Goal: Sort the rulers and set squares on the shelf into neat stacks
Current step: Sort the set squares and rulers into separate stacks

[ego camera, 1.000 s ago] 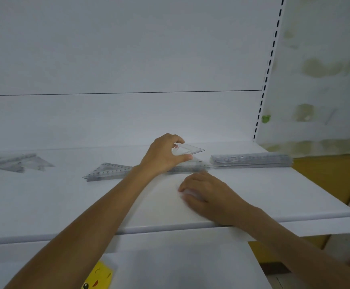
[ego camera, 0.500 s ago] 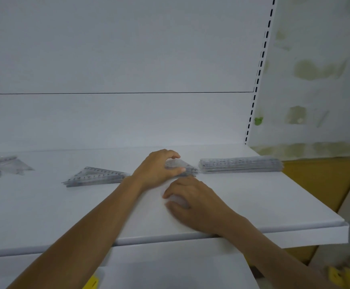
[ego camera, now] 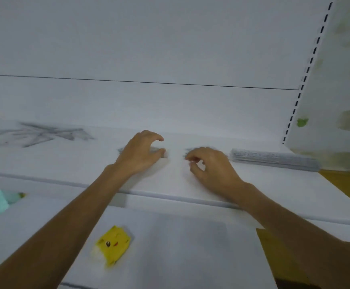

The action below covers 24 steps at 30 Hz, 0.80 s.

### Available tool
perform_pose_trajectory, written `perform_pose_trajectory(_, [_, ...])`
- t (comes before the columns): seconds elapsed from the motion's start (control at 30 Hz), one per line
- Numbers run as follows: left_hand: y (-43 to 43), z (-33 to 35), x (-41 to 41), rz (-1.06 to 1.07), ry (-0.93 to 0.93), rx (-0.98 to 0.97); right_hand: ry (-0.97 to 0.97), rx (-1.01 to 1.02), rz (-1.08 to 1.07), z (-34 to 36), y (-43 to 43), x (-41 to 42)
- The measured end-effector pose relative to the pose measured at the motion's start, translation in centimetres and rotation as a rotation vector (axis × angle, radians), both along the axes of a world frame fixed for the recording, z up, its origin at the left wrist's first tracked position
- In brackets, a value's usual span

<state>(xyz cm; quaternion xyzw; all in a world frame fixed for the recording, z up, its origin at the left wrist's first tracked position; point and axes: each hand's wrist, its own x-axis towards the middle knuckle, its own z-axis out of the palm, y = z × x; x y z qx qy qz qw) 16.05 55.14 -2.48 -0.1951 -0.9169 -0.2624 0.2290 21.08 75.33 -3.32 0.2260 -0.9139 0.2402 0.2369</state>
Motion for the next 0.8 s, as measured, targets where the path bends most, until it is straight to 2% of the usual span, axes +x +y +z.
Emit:
perform_pose_trajectory(0.37, [-18.1, 1.5, 6.6, 0.244, -0.004, 0.134, -0.002, -0.175, 0.289, 4.2, -19.2, -5.3])
perform_pose_trajectory(0.57, [-28.8, 1.5, 6.2, 0.311, -0.056, 0.091, -0.056, -0.135, 0.306, 3.1, -29.0, -7.1])
perform_pose_trajectory(0.8, [-37.9, 0.5, 3.8, 0.236, -0.095, 0.076, -0.109, -0.078, 0.227, 1.3, -37.4, -10.4])
